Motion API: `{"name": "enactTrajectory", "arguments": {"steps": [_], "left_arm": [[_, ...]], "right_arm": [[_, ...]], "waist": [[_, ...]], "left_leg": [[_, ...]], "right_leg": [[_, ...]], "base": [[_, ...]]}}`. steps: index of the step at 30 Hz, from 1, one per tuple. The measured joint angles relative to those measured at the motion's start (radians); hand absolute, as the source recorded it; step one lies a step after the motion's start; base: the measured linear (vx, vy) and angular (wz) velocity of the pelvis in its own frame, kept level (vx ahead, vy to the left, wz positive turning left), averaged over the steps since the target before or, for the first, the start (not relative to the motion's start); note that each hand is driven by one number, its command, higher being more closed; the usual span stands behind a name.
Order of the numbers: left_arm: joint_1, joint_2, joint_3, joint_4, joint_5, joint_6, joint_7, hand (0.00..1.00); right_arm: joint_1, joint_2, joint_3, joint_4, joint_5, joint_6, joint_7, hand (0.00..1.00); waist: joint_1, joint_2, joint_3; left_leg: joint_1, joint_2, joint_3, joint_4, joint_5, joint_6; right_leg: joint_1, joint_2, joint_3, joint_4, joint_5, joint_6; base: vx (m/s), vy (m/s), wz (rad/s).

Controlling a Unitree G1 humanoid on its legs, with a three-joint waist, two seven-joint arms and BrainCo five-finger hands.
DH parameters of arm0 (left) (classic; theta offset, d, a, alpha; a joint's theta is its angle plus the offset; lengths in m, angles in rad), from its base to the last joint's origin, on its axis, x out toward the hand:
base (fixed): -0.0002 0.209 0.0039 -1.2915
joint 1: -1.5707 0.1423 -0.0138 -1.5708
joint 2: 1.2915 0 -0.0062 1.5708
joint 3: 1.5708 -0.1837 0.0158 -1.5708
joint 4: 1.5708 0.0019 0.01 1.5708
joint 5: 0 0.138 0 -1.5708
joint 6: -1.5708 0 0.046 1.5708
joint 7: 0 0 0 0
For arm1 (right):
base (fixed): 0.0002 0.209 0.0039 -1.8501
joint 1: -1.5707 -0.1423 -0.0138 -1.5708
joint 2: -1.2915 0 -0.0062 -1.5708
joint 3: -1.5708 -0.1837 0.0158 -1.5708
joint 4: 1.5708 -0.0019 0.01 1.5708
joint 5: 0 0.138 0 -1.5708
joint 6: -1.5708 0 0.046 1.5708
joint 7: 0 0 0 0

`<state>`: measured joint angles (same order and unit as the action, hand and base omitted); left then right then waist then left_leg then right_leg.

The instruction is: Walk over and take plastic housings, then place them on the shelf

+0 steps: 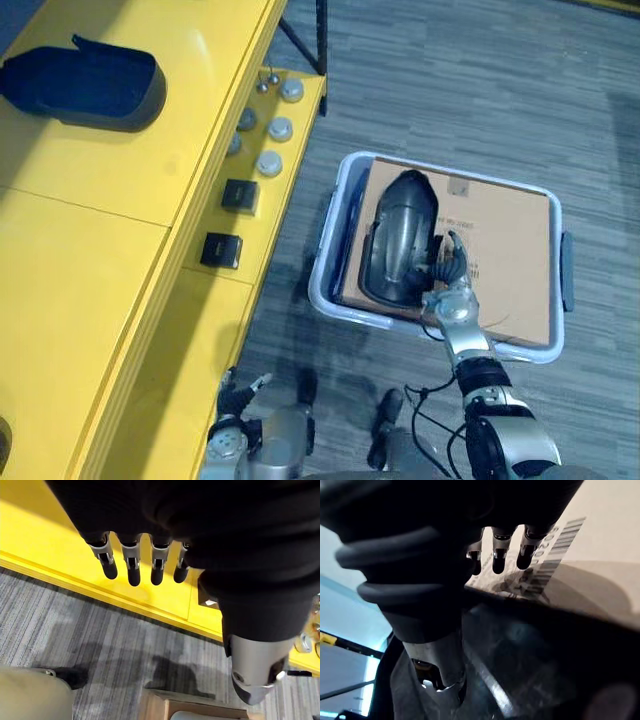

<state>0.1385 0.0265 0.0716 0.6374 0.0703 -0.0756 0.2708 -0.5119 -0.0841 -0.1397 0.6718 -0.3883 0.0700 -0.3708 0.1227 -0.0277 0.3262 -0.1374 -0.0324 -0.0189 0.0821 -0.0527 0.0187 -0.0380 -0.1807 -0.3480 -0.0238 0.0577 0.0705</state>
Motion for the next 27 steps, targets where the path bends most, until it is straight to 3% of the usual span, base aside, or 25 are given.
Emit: {"name": "enactTrajectory", "arguments": {"steps": [8, 18, 27], "left_arm": [[-0.018, 0.000, -0.003, 0.000, -0.021, 0.000, 0.020, 0.00], [-0.024, 0.000, -0.003, 0.001, -0.021, 0.001, 0.020, 0.00], [-0.013, -0.005, -0.032, -0.053, -0.020, 0.005, 0.016, 0.00]], "right_arm": [[-0.133, -0.024, 0.000, 0.099, -0.054, 0.043, 0.003, 1.00], [-0.133, -0.004, 0.000, 0.124, -0.044, 0.048, 0.009, 1.00], [0.014, -0.014, -0.049, -0.167, -0.045, 0.050, -0.006, 1.00]], "waist": [[0.001, 0.001, 0.037], [0.000, 0.001, 0.046], [-0.015, -0.001, 0.043]], "left_leg": [[-0.011, 0.002, 0.009, 0.006, 0.000, 0.000], [-0.004, 0.001, 0.024, 0.005, 0.004, 0.002], [0.032, 0.004, 0.021, 0.004, 0.009, 0.005]], "right_leg": [[-0.018, 0.004, 0.024, 0.000, 0.016, -0.003], [-0.019, 0.003, 0.037, -0.001, 0.018, -0.001], [0.021, -0.001, 0.045, -0.006, 0.018, 0.000]], "base": [[-0.05, 0.015, -0.06], [-0.03, 0.003, -0.04], [-0.01, -0.001, 0.00]]}}
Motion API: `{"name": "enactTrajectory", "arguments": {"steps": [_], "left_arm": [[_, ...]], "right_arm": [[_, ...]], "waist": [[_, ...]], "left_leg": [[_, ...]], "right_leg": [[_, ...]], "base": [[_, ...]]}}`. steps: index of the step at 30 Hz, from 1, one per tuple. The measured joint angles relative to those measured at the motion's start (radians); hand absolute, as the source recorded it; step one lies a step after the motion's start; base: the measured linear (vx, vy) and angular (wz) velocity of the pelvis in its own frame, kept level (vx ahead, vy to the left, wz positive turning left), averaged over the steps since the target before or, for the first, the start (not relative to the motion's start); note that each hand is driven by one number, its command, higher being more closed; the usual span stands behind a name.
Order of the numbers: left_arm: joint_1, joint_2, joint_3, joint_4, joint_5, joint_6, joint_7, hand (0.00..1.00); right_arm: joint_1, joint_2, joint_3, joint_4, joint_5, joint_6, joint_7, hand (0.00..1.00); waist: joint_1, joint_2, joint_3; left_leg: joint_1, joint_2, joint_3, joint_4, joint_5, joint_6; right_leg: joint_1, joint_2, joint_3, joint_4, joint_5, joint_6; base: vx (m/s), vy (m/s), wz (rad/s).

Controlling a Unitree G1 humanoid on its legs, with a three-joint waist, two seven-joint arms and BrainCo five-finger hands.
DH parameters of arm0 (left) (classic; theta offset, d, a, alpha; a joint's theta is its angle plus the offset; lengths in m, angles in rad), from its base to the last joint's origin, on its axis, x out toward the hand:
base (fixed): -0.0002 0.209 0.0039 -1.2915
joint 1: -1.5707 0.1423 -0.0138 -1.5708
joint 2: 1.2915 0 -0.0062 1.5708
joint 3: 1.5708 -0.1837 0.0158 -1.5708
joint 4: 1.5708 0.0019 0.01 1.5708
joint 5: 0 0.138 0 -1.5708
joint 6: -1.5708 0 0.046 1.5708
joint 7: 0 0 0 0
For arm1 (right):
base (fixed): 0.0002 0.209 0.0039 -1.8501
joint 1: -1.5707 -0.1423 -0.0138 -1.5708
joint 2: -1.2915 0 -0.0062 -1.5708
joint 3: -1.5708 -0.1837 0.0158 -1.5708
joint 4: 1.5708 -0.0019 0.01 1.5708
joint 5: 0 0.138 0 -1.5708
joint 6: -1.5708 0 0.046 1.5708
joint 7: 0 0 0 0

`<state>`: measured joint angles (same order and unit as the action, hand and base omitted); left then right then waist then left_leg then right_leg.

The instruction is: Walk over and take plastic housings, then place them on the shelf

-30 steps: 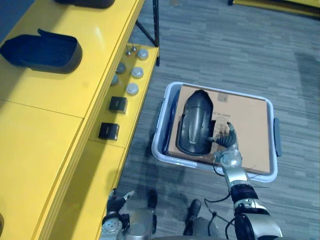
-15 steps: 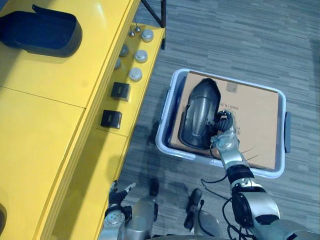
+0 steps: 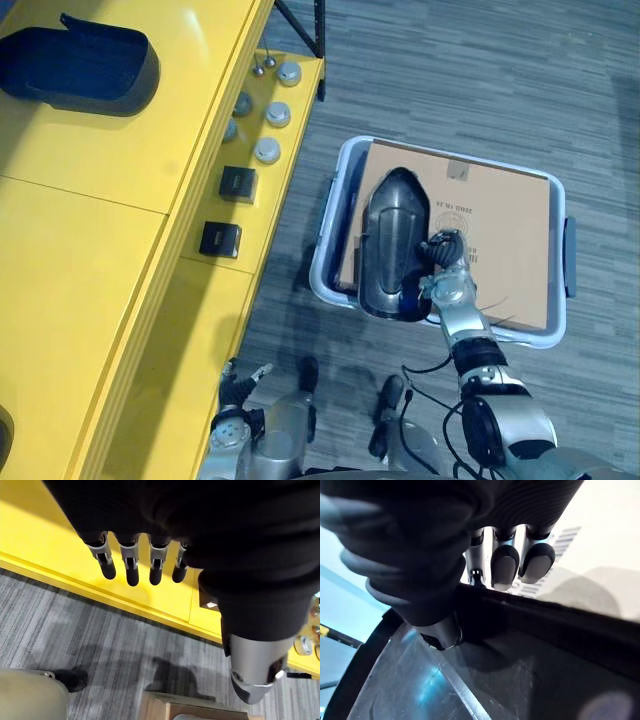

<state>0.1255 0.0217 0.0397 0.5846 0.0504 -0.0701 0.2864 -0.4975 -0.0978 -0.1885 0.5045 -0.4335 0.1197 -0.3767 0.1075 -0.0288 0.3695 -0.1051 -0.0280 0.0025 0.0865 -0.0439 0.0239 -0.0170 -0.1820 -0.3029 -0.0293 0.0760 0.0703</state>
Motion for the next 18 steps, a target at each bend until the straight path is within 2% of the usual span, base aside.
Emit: {"name": "enactTrajectory", "arguments": {"steps": [1, 5, 7, 9, 14, 18], "left_arm": [[0.013, 0.000, -0.011, -0.051, 0.000, 0.000, 0.000, 0.00], [0.016, -0.010, -0.061, -0.191, 0.001, 0.001, -0.001, 0.00], [0.015, -0.011, -0.098, -0.305, 0.002, -0.002, 0.004, 0.00], [0.015, -0.017, -0.118, -0.402, 0.003, -0.006, 0.007, 0.00], [-0.020, -0.027, -0.152, -0.644, 0.052, -0.011, 0.057, 0.00], [-0.056, -0.027, -0.198, -0.740, 0.080, -0.024, 0.087, 0.00]], "right_arm": [[0.012, -0.004, -0.004, -0.049, 0.000, 0.000, -0.017, 1.00], [0.076, -0.008, -0.008, -0.200, -0.011, -0.003, -0.067, 1.00], [0.116, -0.006, -0.007, -0.266, -0.031, -0.004, -0.089, 1.00], [0.134, 0.013, -0.007, -0.320, -0.052, -0.004, -0.106, 1.00], [0.166, 0.050, 0.011, -0.471, -0.103, -0.005, -0.124, 1.00], [0.172, 0.064, 0.055, -0.522, -0.132, -0.005, -0.125, 1.00]], "waist": [[-0.011, 0.000, -0.001], [-0.016, -0.003, -0.023], [-0.023, -0.003, -0.054], [-0.038, -0.011, -0.082], [-0.048, -0.010, -0.116], [-0.066, -0.009, -0.152]], "left_leg": [[0.000, -0.001, 0.000, 0.000, 0.000, 0.000], [0.004, -0.002, -0.001, 0.001, 0.002, -0.001], [0.013, -0.003, -0.002, 0.001, 0.002, -0.001], [0.014, -0.012, -0.010, -0.001, 0.002, -0.001], [0.033, -0.013, -0.011, -0.002, 0.002, -0.001], [0.045, -0.014, -0.014, -0.002, 0.002, -0.001]], "right_leg": [[0.000, -0.001, 0.000, 0.000, 0.000, 0.000], [0.005, -0.002, 0.003, 0.000, 0.000, 0.000], [0.015, -0.002, 0.003, -0.002, -0.002, 0.002], [0.019, -0.011, 0.002, -0.002, -0.018, 0.024], [0.036, -0.009, 0.002, -0.001, -0.026, 0.034], [0.049, -0.008, 0.002, -0.002, -0.026, 0.034]], "base": [[-0.05, -0.014, 0.02], [-0.07, -0.001, -0.01], [-0.05, 0.001, 0.01], [-0.03, 0.001, 0.07], [-0.04, -0.010, 0.00], [0.00, 0.000, 0.00]]}}
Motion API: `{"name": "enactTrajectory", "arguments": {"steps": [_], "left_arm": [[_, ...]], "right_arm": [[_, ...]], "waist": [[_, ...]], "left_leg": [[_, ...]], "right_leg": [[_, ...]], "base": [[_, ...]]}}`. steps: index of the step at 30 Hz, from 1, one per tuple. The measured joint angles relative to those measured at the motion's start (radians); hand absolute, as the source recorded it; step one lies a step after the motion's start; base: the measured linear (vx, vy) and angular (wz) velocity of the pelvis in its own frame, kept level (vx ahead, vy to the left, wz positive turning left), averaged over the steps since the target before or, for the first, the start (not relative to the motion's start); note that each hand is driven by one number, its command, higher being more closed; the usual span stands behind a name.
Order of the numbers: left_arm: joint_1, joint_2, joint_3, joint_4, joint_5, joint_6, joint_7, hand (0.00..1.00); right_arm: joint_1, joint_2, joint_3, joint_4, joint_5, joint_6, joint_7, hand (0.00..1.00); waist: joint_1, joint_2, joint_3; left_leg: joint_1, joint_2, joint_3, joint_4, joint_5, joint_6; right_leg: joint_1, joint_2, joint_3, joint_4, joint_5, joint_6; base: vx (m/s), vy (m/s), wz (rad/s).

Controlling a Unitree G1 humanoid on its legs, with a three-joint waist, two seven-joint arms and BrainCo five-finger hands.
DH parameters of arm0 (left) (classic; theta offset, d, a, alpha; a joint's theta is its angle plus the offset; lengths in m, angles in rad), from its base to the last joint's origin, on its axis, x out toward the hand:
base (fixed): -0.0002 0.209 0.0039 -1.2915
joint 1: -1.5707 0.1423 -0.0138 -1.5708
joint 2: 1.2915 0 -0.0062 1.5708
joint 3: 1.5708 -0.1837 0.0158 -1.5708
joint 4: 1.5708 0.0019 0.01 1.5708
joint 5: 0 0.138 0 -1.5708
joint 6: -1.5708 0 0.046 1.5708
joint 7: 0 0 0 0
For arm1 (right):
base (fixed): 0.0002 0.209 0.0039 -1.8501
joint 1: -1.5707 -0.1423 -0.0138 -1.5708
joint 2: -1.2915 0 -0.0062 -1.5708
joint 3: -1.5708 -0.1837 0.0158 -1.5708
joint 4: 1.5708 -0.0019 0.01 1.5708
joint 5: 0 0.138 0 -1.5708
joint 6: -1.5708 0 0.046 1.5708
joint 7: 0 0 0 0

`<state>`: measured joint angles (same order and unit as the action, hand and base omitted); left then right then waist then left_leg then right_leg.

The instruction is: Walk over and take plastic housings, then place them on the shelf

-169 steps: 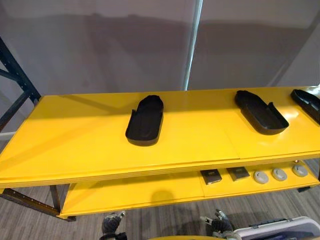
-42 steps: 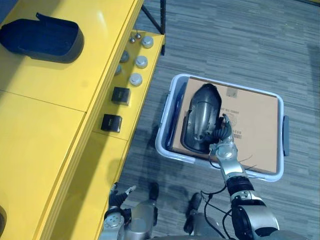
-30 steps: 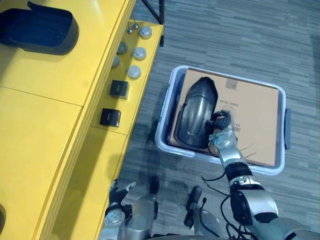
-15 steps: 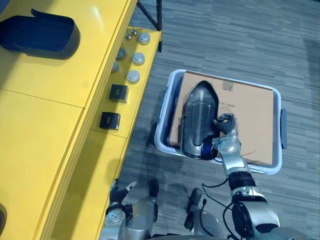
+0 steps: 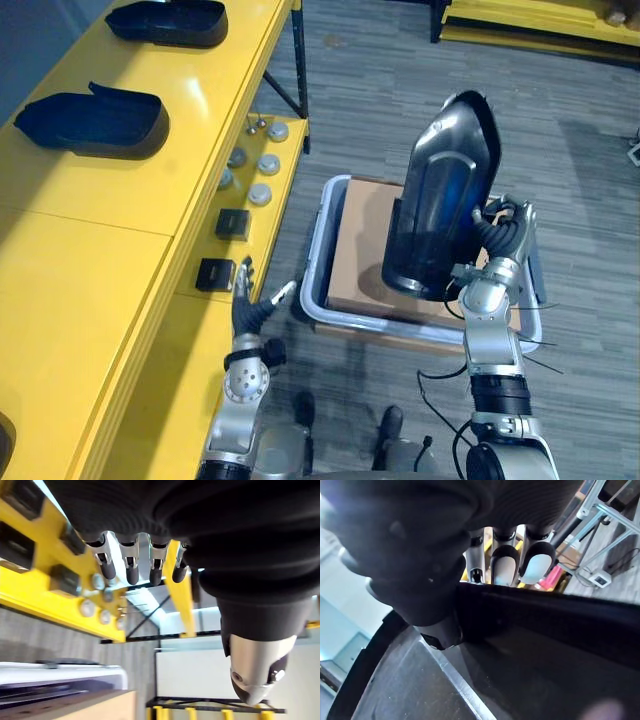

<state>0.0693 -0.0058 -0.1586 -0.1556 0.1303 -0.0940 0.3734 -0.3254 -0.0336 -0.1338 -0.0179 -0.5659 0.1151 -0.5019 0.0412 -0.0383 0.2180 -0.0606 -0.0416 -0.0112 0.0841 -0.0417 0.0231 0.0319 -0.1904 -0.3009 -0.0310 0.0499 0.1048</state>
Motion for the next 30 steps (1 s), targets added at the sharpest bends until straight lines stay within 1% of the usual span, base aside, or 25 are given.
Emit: {"name": "enactTrajectory", "arguments": {"steps": [6, 8, 11, 13, 15, 19, 20, 22, 26, 29, 30], "left_arm": [[-0.060, 0.000, -0.101, -0.038, 0.007, -0.005, 0.000, 0.00], [-0.064, 0.000, -0.131, -0.038, 0.011, -0.005, -0.001, 0.00], [-0.082, -0.001, -0.213, -0.030, 0.011, -0.004, -0.001, 0.00], [-0.107, -0.001, -0.249, -0.018, 0.013, -0.002, -0.002, 0.00], [-0.120, -0.013, -0.250, -0.004, 0.013, -0.001, 0.012, 0.00], [-0.135, -0.011, -0.256, 0.017, 0.013, 0.003, 0.026, 0.00], [-0.137, -0.011, -0.265, 0.042, 0.013, 0.004, 0.038, 1.00], [-0.139, -0.010, -0.270, 0.067, 0.013, 0.014, 0.048, 1.00], [-0.166, -0.009, -0.275, 0.100, 0.012, 0.043, 0.065, 1.00], [-0.179, -0.002, -0.276, 0.121, 0.007, 0.051, 0.071, 1.00], [-0.180, 0.004, -0.280, 0.128, 0.000, 0.055, 0.070, 1.00]], "right_arm": [[0.001, 0.041, 0.086, -0.077, -0.026, -0.002, 0.000, 1.00], [0.000, 0.053, 0.121, -0.091, -0.031, -0.009, 0.000, 1.00], [0.000, 0.081, 0.196, -0.093, -0.033, -0.017, 0.002, 1.00], [0.000, 0.090, 0.237, -0.094, -0.033, -0.027, 0.004, 1.00], [0.000, 0.103, 0.248, -0.101, -0.033, -0.027, -0.002, 1.00], [-0.003, 0.104, 0.269, -0.161, -0.032, -0.027, -0.004, 1.00], [-0.003, 0.104, 0.276, -0.164, -0.031, -0.027, -0.004, 1.00], [-0.003, 0.104, 0.298, -0.165, -0.030, -0.028, -0.006, 1.00], [-0.003, 0.103, 0.315, -0.180, -0.021, -0.034, -0.006, 1.00], [-0.002, 0.089, 0.361, -0.194, -0.009, -0.063, -0.001, 1.00], [-0.001, 0.086, 0.389, -0.203, 0.007, -0.079, 0.004, 1.00]], "waist": [[-0.002, -0.002, -0.036], [-0.003, -0.002, -0.047], [-0.004, -0.002, -0.073], [-0.005, -0.002, -0.084], [-0.005, -0.003, -0.095], [-0.012, -0.005, -0.100], [-0.020, -0.008, -0.115], [-0.029, -0.010, -0.131], [-0.030, -0.013, -0.135], [-0.032, -0.014, -0.136], [-0.033, -0.013, -0.137]], "left_leg": [[0.025, 0.003, 0.007, -0.007, 0.000, 0.000], [0.027, 0.003, 0.012, -0.008, 0.000, 0.000], [0.036, 0.003, 0.019, -0.016, 0.000, 0.000], [0.037, 0.003, 0.021, -0.016, 0.000, 0.000], [0.037, 0.003, 0.022, -0.017, 0.000, 0.000], [0.040, -0.001, 0.025, -0.017, 0.000, 0.000], [0.040, -0.001, 0.025, -0.019, 0.000, 0.000], [0.041, -0.001, 0.026, -0.021, 0.000, 0.000], [0.043, 0.000, 0.031, -0.020, 0.001, 0.001], [0.045, 0.000, 0.032, -0.020, 0.002, 0.001], [0.047, 0.001, 0.034, -0.021, 0.002, 0.001]], "right_leg": [[0.017, -0.001, 0.007, 0.000, 0.000, 0.000], [0.016, -0.001, 0.012, 0.000, 0.000, 0.000], [0.017, -0.001, 0.020, 0.001, 0.000, 0.000], [0.017, 0.000, 0.023, 0.001, 0.000, 0.000], [0.016, 0.000, 0.024, 0.001, 0.000, 0.000], [0.017, 0.000, 0.027, 0.001, 0.000, 0.000], [0.016, 0.000, 0.027, 0.001, 0.000, 0.000], [0.016, 0.000, 0.028, 0.001, 0.000, 0.000], [0.016, 0.000, 0.033, 0.001, 0.000, 0.000], [0.016, 0.000, 0.034, 0.004, -0.001, -0.002], [0.015, 0.000, 0.038, 0.006, -0.003, -0.004]], "base": [[-0.01, 0.002, -0.02], [-0.03, 0.010, -0.08], [-0.03, 0.010, -0.08], [-0.01, 0.005, -0.02], [0.00, 0.000, 0.00], [0.00, 0.000, 0.00], [0.00, 0.000, 0.00], [0.00, 0.000, 0.00], [-0.02, 0.002, -0.03], [-0.02, 0.001, -0.02], [-0.02, 0.002, -0.05]]}}
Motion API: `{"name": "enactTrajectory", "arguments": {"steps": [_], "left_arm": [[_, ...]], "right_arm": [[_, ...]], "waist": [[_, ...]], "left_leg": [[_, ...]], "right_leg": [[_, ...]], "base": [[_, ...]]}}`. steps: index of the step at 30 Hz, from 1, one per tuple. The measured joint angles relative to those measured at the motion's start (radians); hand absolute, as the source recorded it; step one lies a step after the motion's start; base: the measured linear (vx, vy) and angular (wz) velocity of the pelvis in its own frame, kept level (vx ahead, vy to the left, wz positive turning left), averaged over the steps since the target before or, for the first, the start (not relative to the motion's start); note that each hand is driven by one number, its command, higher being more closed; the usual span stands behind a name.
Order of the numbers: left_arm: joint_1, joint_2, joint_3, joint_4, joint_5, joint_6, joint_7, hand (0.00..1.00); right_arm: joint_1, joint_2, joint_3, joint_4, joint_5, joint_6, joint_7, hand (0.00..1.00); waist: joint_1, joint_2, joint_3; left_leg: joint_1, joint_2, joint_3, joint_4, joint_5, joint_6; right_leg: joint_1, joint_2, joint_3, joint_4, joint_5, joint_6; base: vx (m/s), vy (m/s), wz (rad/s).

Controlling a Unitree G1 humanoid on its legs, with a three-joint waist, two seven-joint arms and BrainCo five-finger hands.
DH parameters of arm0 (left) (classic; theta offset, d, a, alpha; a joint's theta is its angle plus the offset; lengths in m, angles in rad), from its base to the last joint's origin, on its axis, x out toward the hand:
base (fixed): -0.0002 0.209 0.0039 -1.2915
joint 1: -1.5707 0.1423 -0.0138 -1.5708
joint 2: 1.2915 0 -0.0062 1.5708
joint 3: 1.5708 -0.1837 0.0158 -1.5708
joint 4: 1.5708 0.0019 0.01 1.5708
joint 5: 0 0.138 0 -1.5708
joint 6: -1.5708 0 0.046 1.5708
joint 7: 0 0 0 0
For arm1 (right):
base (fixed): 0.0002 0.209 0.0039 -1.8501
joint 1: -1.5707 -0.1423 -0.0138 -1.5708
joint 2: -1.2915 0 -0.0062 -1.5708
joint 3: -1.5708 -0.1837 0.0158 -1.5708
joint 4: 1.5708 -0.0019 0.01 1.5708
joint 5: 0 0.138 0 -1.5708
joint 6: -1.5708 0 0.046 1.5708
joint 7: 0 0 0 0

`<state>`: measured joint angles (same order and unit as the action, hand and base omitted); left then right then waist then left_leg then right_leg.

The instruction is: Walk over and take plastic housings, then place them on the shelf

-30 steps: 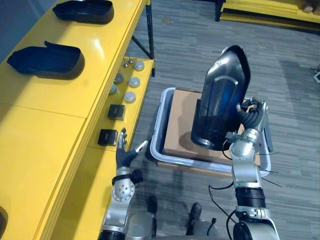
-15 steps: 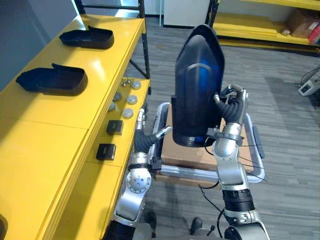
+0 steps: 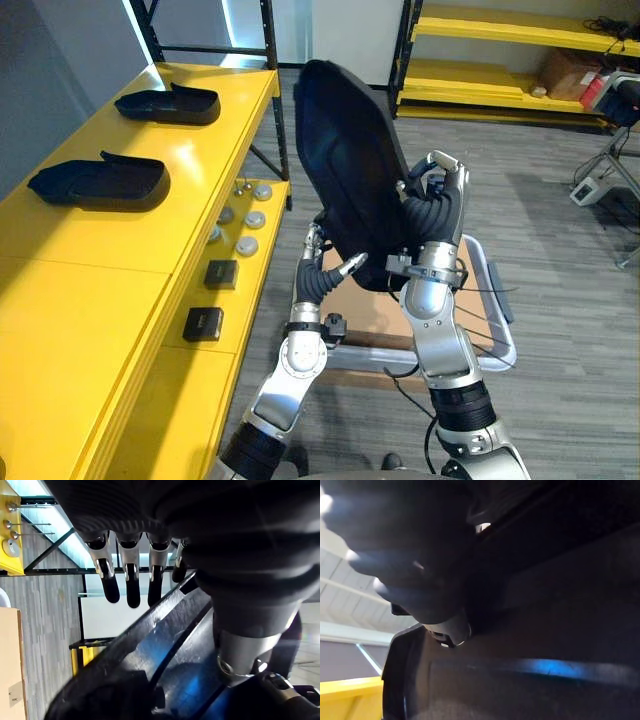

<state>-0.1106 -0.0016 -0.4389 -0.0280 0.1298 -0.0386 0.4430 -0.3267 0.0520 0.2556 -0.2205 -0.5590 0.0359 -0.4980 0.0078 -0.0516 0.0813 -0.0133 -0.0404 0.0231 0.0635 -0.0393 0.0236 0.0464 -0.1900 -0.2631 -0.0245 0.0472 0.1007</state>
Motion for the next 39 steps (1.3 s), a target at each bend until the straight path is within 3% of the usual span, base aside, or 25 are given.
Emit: {"name": "enactTrajectory", "arguments": {"steps": [3, 11, 12, 18, 23, 29, 35, 39], "left_arm": [[0.000, 0.010, -0.012, 0.022, -0.007, 0.012, 0.001, 1.00], [0.000, 0.017, -0.018, 0.029, -0.038, 0.013, -0.004, 1.00], [0.000, 0.018, -0.018, 0.029, -0.037, 0.013, -0.005, 1.00], [0.001, 0.018, -0.008, 0.029, -0.037, 0.013, -0.010, 1.00], [0.001, 0.013, 0.046, 0.024, -0.036, 0.013, -0.031, 1.00], [0.007, 0.003, 0.079, -0.045, 0.003, 0.009, -0.076, 1.00], [0.106, 0.006, 0.231, -0.058, 0.020, -0.010, -0.092, 1.00], [0.160, 0.005, 0.286, -0.080, 0.020, -0.010, -0.092, 1.00]], "right_arm": [[0.001, -0.001, 0.049, -0.015, 0.010, -0.048, 0.010, 1.00], [0.025, -0.003, 0.046, -0.011, 0.026, -0.058, 0.015, 1.00], [0.028, -0.003, 0.042, -0.011, 0.037, -0.062, 0.015, 0.00], [0.066, -0.022, 0.027, 0.001, 0.114, -0.092, 0.028, 0.00], [0.109, -0.091, -0.002, 0.010, 0.239, -0.109, 0.113, 0.00], [0.109, -0.165, -0.131, -0.061, 0.447, -0.202, 0.217, 0.00], [0.118, -0.195, -0.559, -0.119, 0.648, -0.288, 0.198, 0.00], [0.206, -0.198, -0.703, -0.068, 0.746, -0.335, 0.169, 0.00]], "waist": [[-0.001, -0.005, -0.007], [-0.009, -0.018, -0.034], [-0.012, -0.018, -0.034], [-0.020, -0.019, -0.034], [-0.021, -0.021, -0.036], [-0.021, -0.021, -0.036], [-0.039, -0.020, -0.036], [-0.050, -0.020, -0.036]], "left_leg": [[0.002, 0.001, 0.002, -0.003, 0.000, 0.000], [0.011, -0.004, 0.001, -0.015, 0.007, 0.004], [0.012, -0.004, 0.001, -0.016, 0.007, 0.004], [0.027, -0.002, 0.002, -0.038, 0.018, 0.001], [0.042, 0.000, 0.001, -0.065, 0.032, 0.001], [0.043, 0.000, 0.001, -0.067, 0.032, 0.001], [0.043, 0.000, -0.001, -0.071, 0.032, 0.001], [0.038, 0.000, -0.007, -0.071, 0.032, 0.001]], "right_leg": [[-0.001, 0.000, 0.003, 0.001, -0.001, -0.002], [0.000, -0.004, 0.002, 0.009, -0.008, -0.010], [0.000, -0.004, 0.002, 0.010, -0.009, -0.010], [0.000, -0.003, 0.001, 0.019, -0.014, -0.008], [0.003, -0.001, 0.000, 0.019, -0.014, -0.008], [0.004, -0.001, -0.001, 0.019, -0.012, -0.004], [0.003, -0.001, -0.006, 0.019, -0.014, -0.001], [0.001, 0.000, -0.012, 0.018, -0.017, 0.001]], "base": [[-0.01, 0.000, -0.02], [0.00, 0.000, 0.00], [-0.03, 0.003, 0.00], [0.00, 0.000, 0.00], [0.00, 0.000, 0.00], [0.00, 0.000, 0.00], [0.00, -0.001, 0.01], [0.00, -0.008, 0.03]]}}
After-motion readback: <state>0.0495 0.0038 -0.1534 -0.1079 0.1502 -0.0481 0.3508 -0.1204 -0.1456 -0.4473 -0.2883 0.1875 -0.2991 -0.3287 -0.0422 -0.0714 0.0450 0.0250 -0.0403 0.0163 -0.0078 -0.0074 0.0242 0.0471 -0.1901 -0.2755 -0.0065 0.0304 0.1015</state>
